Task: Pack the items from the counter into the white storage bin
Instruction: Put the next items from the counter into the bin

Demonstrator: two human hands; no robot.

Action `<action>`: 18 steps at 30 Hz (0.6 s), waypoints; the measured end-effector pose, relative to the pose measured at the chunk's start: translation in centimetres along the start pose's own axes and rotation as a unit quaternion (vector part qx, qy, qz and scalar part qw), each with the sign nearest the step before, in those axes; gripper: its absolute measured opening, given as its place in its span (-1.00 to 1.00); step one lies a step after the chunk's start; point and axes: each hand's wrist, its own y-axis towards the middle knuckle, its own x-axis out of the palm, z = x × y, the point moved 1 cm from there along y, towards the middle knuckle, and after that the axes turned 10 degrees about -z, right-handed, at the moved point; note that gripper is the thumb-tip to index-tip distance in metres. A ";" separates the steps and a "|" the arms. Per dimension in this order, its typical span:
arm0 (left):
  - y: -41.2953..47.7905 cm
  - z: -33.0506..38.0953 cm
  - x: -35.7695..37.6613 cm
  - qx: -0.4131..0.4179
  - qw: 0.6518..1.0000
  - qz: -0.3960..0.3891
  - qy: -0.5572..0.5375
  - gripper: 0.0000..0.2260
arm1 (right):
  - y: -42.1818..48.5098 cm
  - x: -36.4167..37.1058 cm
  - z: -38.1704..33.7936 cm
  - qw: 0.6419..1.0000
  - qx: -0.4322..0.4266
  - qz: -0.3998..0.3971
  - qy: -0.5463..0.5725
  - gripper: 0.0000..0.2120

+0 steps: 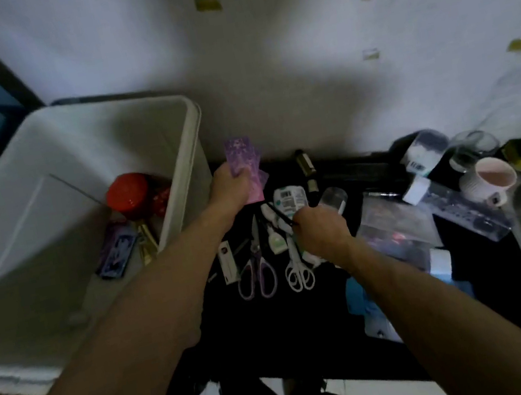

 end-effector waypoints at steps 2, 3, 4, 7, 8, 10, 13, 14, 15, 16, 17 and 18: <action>0.0 2.3 -0.9 0.024 1.000 0.005 -0.006 -0.83 | 0.1 -1.6 0.3 0.998 0.030 0.016 0.045 -0.78; 0.0 3.5 -1.4 0.041 0.999 0.002 -0.017 -0.85 | 0.1 -2.4 0.3 0.997 0.041 0.027 0.067 -0.78; -0.1 4.7 -1.9 0.058 0.998 -0.001 -0.029 -0.85 | 0.1 -3.3 0.2 0.994 0.050 0.040 0.088 -0.79; -0.5 8.0 -3.6 0.101 0.994 -0.009 -0.031 -0.87 | 0.0 -5.8 -0.9 0.985 0.065 0.082 0.138 -0.78; -0.6 8.9 -4.2 0.108 0.994 -0.007 -0.027 -0.89 | 0.0 -6.5 -1.5 0.982 0.062 0.099 0.148 -0.79; -0.7 10.3 -5.6 0.123 0.992 -0.005 -0.027 -0.91 | 0.1 -7.9 -2.9 0.976 0.054 0.127 0.171 -0.78; -1.1 11.8 -8.0 0.144 0.989 0.000 -0.013 -0.92 | 0.2 -9.5 -5.3 0.963 0.034 0.170 0.207 -0.79; -1.2 12.1 -8.9 0.150 0.988 -0.003 -0.019 -0.92 | 0.3 -10.0 -6.2 0.959 0.027 0.185 0.215 -0.80; -1.2 12.3 -9.8 0.155 0.987 -0.005 -0.026 -0.92 | 0.5 -10.5 -7.2 0.956 0.020 0.197 0.219 -0.80; -1.3 12.4 -10.9 0.161 0.986 -0.005 -0.031 -0.91 | 0.7 -11.1 -8.2 0.954 0.012 0.205 0.221 -0.80; -1.3 12.4 -12.0 0.165 0.986 -0.002 -0.036 -0.89 | 0.9 -11.6 -9.2 0.951 0.005 0.209 0.226 -0.80; -1.2 12.4 -13.2 0.167 0.985 0.004 -0.042 -0.88 | 1.1 -12.1 -10.3 0.948 -0.003 0.214 0.236 -0.80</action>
